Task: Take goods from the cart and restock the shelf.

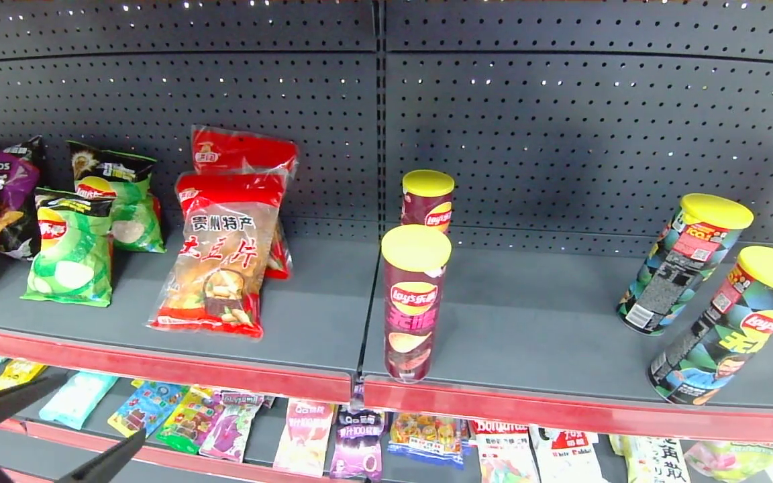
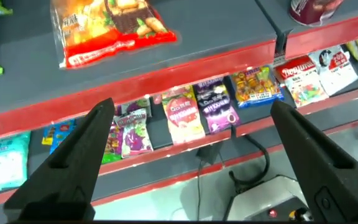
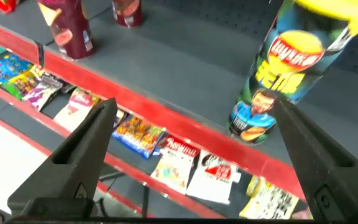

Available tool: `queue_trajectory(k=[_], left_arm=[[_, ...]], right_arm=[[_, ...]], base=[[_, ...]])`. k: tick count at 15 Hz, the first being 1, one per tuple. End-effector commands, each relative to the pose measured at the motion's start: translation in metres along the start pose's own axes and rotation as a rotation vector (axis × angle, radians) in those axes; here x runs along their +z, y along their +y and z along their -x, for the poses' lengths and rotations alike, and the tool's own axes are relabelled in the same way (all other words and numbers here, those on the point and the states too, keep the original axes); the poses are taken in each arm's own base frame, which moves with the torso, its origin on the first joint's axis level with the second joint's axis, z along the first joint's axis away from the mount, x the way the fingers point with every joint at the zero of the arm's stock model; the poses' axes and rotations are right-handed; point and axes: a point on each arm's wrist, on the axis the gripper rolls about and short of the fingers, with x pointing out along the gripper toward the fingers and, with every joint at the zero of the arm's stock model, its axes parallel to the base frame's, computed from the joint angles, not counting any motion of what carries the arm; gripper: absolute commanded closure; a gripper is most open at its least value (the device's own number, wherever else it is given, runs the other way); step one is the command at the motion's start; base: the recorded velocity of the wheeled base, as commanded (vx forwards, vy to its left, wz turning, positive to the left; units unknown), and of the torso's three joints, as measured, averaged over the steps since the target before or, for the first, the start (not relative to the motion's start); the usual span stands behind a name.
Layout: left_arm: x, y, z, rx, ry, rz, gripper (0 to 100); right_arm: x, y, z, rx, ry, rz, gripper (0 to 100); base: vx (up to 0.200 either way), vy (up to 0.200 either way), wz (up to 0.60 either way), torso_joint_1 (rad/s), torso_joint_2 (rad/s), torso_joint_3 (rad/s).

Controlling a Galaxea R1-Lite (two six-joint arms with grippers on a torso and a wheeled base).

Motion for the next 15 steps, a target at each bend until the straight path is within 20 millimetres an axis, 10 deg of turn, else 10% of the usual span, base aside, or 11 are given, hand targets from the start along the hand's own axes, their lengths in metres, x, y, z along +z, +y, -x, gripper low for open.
queue_trajectory(k=[1,6,15], left_arm=[[0.011,0.004,-0.046,-0.033,0.028,-0.02,0],[0.029,-0.018,-0.139,0.081,-0.089,0.089,0],[0.027,-0.052,-0.19,0.003,-0.005,0.064,0]], right_arm=[[0.0,0.0,-0.003,-0.001,0.014,0.002,0],[0.001,-0.001,-0.004,-0.058,0.027,0.001,0],[0.003,-0.001,-0.009,-0.055,0.046,-0.01,0]], base=[[0.0,0.0,0.0,0.0,0.0,0.0],[0.0,0.0,0.0,0.0,0.0,0.0],[0.0,0.0,0.0,0.0,0.0,0.0]])
